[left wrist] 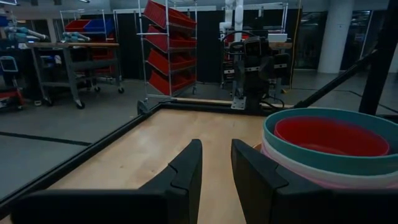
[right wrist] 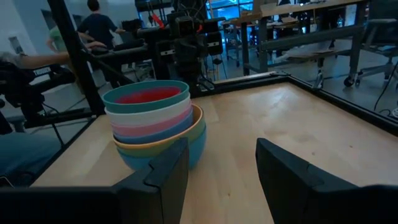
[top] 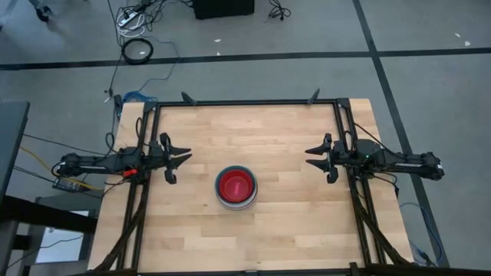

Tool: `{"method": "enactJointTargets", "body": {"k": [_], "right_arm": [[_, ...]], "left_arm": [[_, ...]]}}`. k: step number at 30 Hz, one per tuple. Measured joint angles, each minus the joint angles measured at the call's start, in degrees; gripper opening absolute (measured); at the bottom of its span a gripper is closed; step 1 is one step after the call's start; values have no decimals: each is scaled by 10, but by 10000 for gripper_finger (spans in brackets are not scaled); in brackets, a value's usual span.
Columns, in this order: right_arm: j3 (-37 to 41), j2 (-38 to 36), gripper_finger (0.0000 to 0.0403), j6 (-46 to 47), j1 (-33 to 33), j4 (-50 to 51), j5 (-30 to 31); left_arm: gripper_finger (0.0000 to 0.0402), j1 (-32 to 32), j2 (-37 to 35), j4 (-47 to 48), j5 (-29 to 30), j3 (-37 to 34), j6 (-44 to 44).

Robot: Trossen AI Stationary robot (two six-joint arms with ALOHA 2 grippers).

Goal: Nest bowls inside each other
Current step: Return to Home Position

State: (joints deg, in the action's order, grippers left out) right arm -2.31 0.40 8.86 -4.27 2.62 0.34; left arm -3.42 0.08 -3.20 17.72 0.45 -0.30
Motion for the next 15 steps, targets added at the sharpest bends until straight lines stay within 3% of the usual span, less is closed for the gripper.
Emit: {"method": "enactJointTargets", "body": {"k": [15], "right_arm": [[0, 0, 177, 0, 0, 0, 0]], "left_arm": [[95, 0, 0, 0, 4, 0, 0]]}}
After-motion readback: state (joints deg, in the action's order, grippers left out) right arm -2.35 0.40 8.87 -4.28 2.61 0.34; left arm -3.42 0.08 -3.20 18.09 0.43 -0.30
